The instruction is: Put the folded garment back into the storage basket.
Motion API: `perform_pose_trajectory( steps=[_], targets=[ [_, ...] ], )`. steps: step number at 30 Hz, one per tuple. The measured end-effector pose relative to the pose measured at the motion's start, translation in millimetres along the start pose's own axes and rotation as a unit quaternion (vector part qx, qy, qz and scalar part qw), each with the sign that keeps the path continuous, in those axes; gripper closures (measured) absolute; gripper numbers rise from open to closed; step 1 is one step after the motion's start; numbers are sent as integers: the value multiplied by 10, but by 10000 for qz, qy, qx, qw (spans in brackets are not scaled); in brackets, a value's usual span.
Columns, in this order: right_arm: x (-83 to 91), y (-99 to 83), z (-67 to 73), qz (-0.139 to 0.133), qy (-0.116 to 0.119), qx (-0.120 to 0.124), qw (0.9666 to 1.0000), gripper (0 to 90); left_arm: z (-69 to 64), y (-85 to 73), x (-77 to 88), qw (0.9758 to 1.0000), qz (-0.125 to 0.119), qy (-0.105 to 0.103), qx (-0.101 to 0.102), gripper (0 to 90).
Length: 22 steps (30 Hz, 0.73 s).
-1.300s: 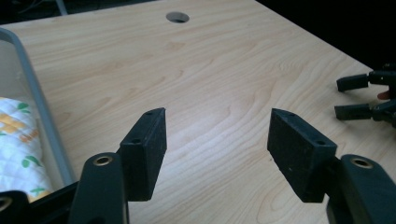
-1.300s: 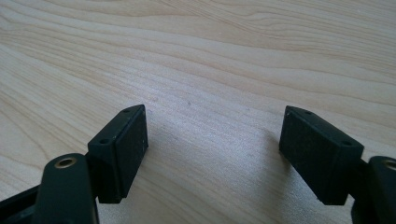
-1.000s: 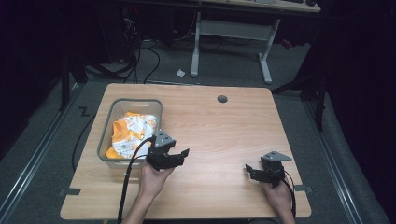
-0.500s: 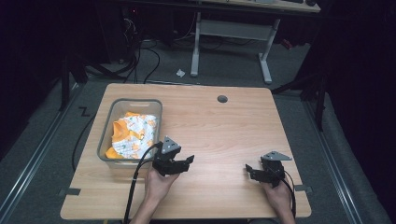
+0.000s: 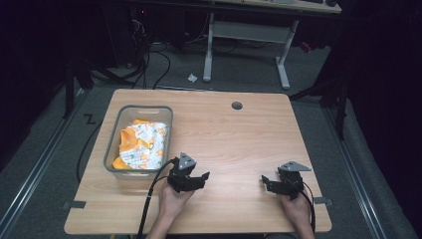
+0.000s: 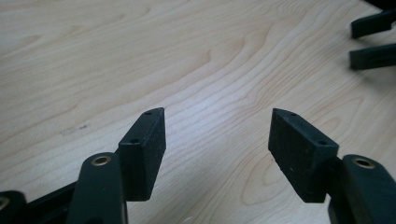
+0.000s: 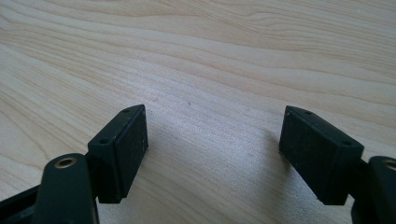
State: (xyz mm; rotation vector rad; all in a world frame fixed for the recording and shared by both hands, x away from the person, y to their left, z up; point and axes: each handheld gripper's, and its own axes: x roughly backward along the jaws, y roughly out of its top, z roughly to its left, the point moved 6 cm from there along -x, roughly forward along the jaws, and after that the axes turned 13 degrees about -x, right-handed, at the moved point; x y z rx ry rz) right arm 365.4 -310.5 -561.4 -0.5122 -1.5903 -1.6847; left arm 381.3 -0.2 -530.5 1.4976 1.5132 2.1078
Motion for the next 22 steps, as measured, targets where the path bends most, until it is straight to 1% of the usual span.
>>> perform_pose_trajectory(
  steps=[1, 2, 3, 5, 6, 10, 11, 12, 13, 17, 22],
  targets=[
    [0, 0, 0, 1, -1, 0, 10000, 240, 3, -32, -25, 10000, 49, 58, -22, 369],
    [0, 0, 0, 1, -1, 0, 10000, 240, 3, -32, -25, 10000, 49, 58, -22, 367],
    [0, 0, 0, 1, -1, 2, 10000, 240, 9, -96, -71, 9998, 140, 120, -29, 365],
    [0, 0, 0, 1, 0, 0, 10000, 240, 18, -155, -111, 9995, 233, 194, -48, 361],
    [0, 0, 0, 0, 0, 0, 10000, 239, 31, -181, -127, 9991, 284, 286, -110, 361],
    [0, 0, 0, 1, 0, 0, 10000, 239, 69, -261, -189, 9974, 505, 459, -238, 360],
    [0, 0, 0, 0, 0, 2, 10000, 239, 80, -270, -195, 9971, 500, 504, -286, 358],
    [0, 0, 0, 0, 0, 2, 10000, 239, 80, -270, -195, 9971, 500, 504, -286, 357],
    [0, 0, 0, 1, 0, 1, 10000, 240, 90, -277, -200, 9966, 486, 576, -338, 357],
    [-1, 0, 1, -2, -1, -4, 10000, 240, 112, -283, -207, 9965, 440, 648, -276, 338],
    [-1, 0, 1, -5, -1, -2, 10000, 240, 117, -283, -207, 9966, 441, 650, -261, 333]
  ],
)
